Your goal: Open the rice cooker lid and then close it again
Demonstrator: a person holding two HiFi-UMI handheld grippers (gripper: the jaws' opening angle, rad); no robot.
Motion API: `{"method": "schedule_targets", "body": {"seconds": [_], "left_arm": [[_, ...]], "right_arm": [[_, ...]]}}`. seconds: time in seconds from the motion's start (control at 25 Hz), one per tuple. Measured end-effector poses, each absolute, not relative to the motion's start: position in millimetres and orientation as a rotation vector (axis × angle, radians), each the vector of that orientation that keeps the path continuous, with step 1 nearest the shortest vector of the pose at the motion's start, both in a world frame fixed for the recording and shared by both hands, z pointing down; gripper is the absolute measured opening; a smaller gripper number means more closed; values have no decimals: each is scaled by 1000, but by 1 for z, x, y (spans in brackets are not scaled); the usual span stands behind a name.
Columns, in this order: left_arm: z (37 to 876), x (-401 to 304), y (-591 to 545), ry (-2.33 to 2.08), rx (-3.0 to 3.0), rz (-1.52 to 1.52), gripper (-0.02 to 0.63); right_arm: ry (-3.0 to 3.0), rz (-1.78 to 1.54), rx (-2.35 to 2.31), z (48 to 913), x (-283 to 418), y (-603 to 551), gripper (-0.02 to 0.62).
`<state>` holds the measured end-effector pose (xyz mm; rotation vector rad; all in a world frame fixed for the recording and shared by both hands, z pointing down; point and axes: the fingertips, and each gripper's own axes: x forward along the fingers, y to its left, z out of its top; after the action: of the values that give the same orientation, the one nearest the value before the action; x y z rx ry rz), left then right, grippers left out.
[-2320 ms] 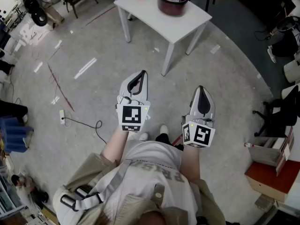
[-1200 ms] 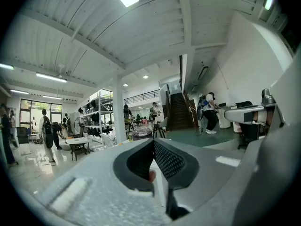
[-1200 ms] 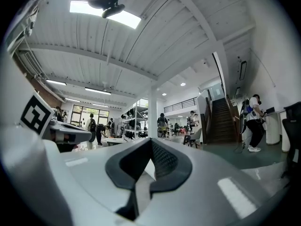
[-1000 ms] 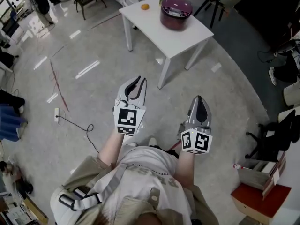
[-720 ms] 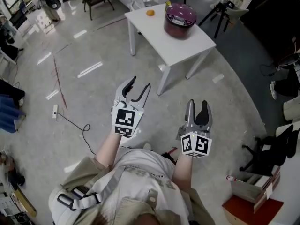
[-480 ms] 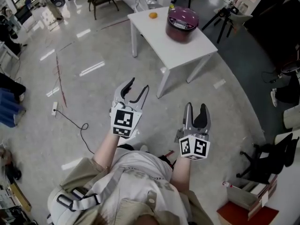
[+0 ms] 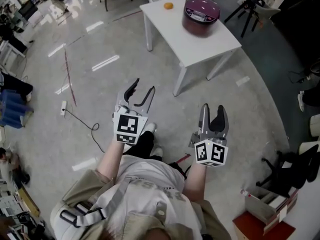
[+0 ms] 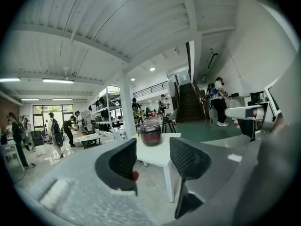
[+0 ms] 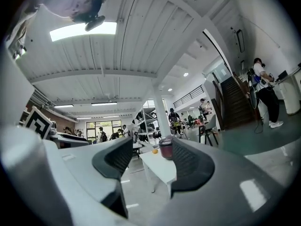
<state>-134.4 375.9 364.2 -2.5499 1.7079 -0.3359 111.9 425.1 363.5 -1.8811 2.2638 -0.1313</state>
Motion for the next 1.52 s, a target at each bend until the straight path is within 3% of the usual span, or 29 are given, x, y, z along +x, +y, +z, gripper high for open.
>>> {"method": "schedule_targets", "body": {"seconds": [1.52], "left_arm": [[380, -142, 129, 1443, -2761, -241, 230]], "right_arm": [[2144, -160, -2096, 371, 82, 221, 244]]}}
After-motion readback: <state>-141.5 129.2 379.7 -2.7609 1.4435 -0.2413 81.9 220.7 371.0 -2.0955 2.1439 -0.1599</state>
